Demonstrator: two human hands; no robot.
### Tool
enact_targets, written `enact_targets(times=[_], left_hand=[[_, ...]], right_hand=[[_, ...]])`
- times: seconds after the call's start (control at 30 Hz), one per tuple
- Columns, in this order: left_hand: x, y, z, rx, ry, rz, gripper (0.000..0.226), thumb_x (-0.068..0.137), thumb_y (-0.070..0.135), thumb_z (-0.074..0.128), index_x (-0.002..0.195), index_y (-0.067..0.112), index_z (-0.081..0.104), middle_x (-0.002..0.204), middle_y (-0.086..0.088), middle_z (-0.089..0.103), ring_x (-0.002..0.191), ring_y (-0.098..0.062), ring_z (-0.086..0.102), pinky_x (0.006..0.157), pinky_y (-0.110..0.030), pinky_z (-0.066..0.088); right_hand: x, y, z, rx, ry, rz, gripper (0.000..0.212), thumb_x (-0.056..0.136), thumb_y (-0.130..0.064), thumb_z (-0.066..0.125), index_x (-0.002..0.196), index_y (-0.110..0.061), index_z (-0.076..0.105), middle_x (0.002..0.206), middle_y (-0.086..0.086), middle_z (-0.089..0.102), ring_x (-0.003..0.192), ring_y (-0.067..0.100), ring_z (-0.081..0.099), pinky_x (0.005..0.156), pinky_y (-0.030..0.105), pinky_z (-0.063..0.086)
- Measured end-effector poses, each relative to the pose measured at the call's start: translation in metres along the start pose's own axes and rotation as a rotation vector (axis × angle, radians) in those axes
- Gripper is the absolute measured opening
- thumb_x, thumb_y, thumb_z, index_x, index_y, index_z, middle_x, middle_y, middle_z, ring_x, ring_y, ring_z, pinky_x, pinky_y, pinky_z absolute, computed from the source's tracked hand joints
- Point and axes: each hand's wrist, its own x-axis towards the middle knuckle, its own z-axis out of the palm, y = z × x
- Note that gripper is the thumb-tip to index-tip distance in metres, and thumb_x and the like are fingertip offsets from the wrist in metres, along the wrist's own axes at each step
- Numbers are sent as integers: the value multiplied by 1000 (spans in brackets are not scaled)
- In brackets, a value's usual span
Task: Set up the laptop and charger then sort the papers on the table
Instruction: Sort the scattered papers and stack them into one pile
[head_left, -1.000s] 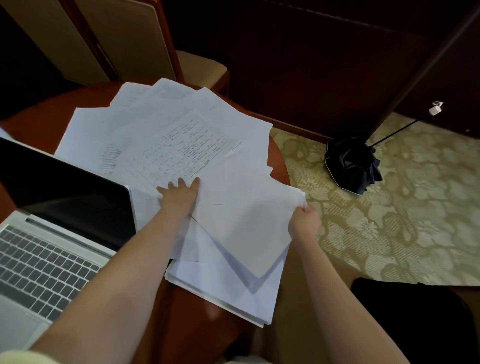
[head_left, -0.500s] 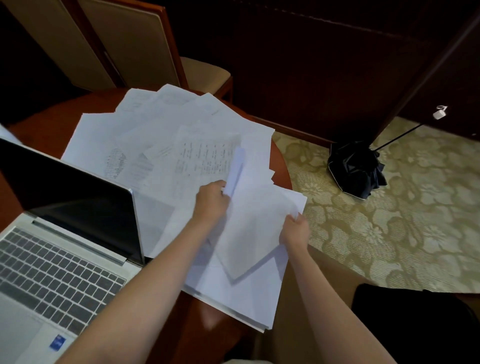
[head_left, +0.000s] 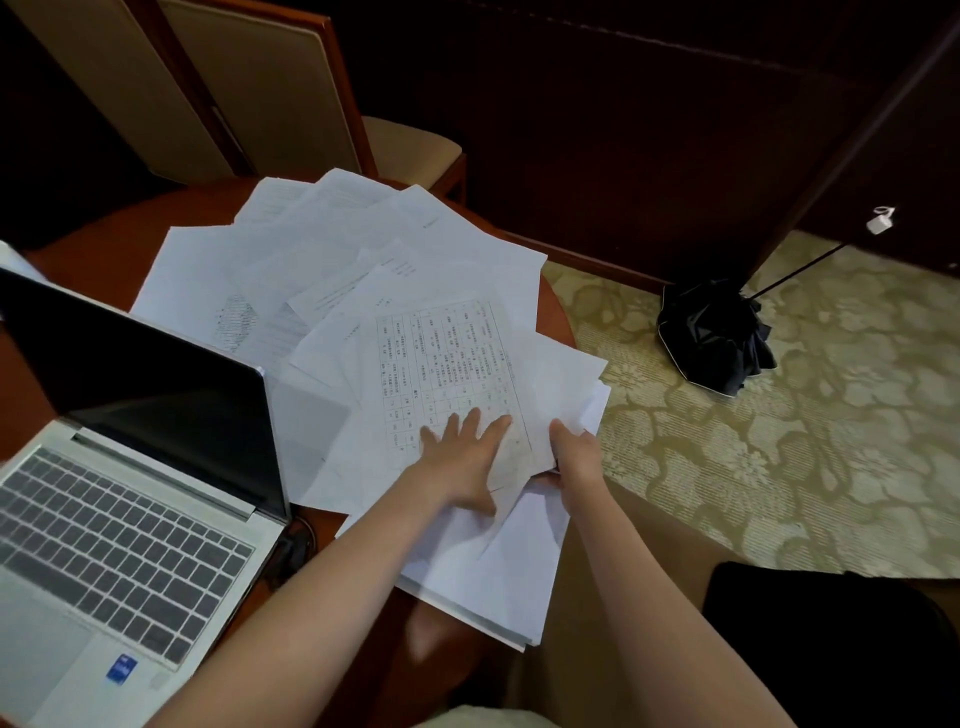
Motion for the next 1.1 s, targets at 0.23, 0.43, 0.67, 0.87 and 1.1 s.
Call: enact_targets(times=[0.23,0.43,0.67,0.87,1.1], left_hand=[[-5,0,9,-5,2,-49,96,84,30,59,148,25,-12,157,-11,-12,145,-35,-7,108,-66,10],[-7,17,17,4,131,-62,87,89,44,51,150,20,-7,158,-7,-8,146,-33,-1,111,-61,10],[-4,1,25,43,455,47,60,25,12,92,83,14,73,53,0,57,34,-13,52,27,-16,32],[-24,-11,-9,-757,720,-177,19,89,9,53,105,13,62,86,-1,61,76,-18,57,61,-14,36],[-44,-17,-20,-1126,647,-69,29,79,2,60,77,31,61,67,15,55,53,1,43,59,-8,37]], right_hand=[[3,3,0,-162,70,-130,49,93,-13,45,142,-15,36,130,8,54,114,30,55,94,43,49],[8,1,-5,-588,198,-490,25,93,-21,52,112,-11,64,132,4,52,112,19,54,82,27,41],[13,-21,-8,-630,170,-492,11,96,-8,37,88,-8,45,73,8,50,72,28,50,49,30,29],[35,-56,-7,-677,169,-494,8,95,-4,37,91,-9,43,78,6,47,70,23,46,53,28,32],[49,-102,24,-561,199,-489,23,93,-10,47,109,-2,62,103,17,65,90,33,63,84,44,52]])
